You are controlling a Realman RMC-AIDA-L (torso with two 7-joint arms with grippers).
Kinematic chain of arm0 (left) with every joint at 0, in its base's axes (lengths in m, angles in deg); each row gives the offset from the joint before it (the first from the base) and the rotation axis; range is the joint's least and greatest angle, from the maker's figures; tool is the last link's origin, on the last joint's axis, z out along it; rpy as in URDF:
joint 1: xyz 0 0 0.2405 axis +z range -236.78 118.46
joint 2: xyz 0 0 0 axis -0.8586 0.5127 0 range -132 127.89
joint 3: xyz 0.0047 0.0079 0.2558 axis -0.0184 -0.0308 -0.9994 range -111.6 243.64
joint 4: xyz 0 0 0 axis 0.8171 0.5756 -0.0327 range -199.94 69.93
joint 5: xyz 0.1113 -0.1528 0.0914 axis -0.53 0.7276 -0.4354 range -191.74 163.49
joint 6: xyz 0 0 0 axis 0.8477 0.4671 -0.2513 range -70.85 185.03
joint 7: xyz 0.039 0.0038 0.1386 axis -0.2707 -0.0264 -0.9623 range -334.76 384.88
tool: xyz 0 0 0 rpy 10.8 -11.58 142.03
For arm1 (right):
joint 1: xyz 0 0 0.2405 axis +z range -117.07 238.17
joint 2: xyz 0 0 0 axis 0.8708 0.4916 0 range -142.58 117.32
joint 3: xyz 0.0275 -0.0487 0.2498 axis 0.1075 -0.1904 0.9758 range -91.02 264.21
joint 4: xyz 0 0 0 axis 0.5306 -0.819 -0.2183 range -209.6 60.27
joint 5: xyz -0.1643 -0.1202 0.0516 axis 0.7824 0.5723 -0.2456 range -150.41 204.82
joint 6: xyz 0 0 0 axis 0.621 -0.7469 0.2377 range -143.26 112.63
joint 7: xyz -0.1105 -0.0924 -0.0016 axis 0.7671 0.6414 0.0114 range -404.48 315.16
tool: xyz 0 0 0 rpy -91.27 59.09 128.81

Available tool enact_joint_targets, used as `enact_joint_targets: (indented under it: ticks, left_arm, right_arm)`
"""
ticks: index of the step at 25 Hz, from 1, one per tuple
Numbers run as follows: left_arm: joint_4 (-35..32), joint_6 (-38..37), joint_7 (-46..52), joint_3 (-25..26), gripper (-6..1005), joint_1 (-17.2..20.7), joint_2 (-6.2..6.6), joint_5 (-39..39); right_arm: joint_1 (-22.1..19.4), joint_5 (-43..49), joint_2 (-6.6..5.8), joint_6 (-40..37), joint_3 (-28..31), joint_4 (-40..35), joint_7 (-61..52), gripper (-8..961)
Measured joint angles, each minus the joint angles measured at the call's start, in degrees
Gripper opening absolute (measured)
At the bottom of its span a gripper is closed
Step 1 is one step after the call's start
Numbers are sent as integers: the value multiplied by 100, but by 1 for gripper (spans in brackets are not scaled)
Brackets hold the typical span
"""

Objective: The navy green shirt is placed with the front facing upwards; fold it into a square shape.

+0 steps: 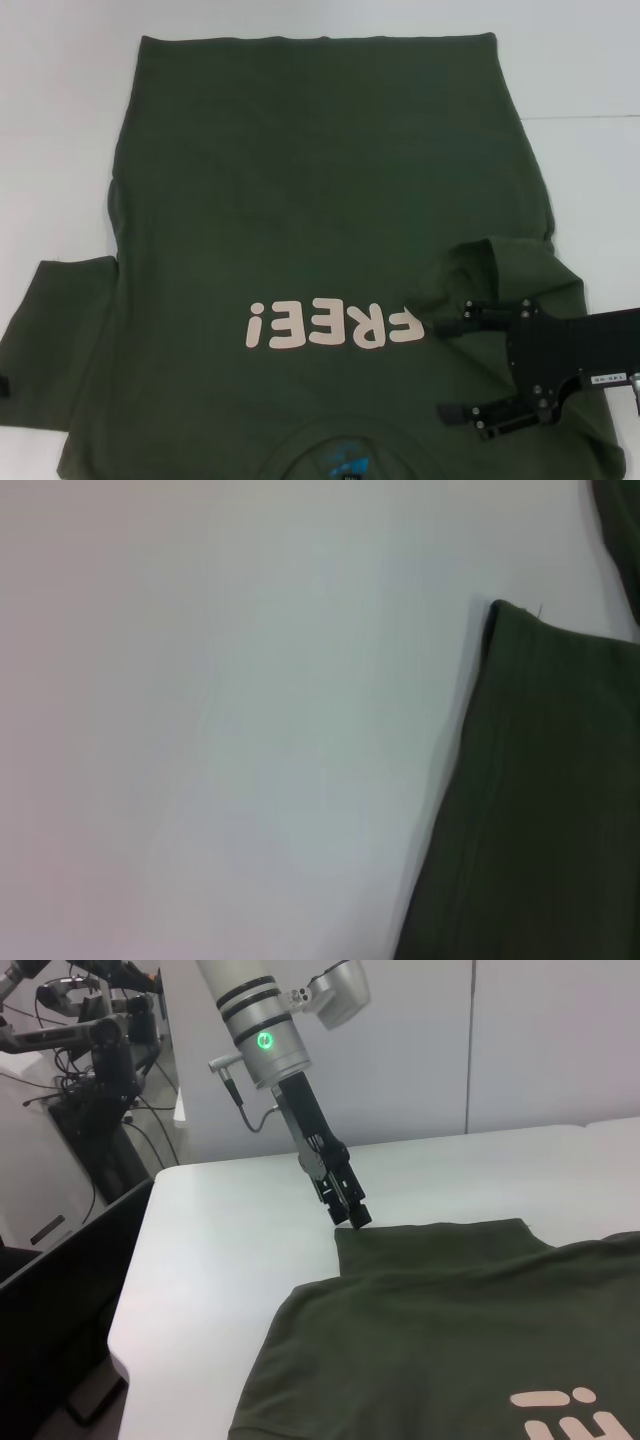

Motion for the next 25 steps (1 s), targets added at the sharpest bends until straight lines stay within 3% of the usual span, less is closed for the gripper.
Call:
enact_joint_targets:
  ticks: [25]
  left_arm:
    - [-2, -72, 36, -85, 759, -32, 18, -6]
  right_arm:
    - [27, 4, 0, 78, -141, -44, -102, 927]
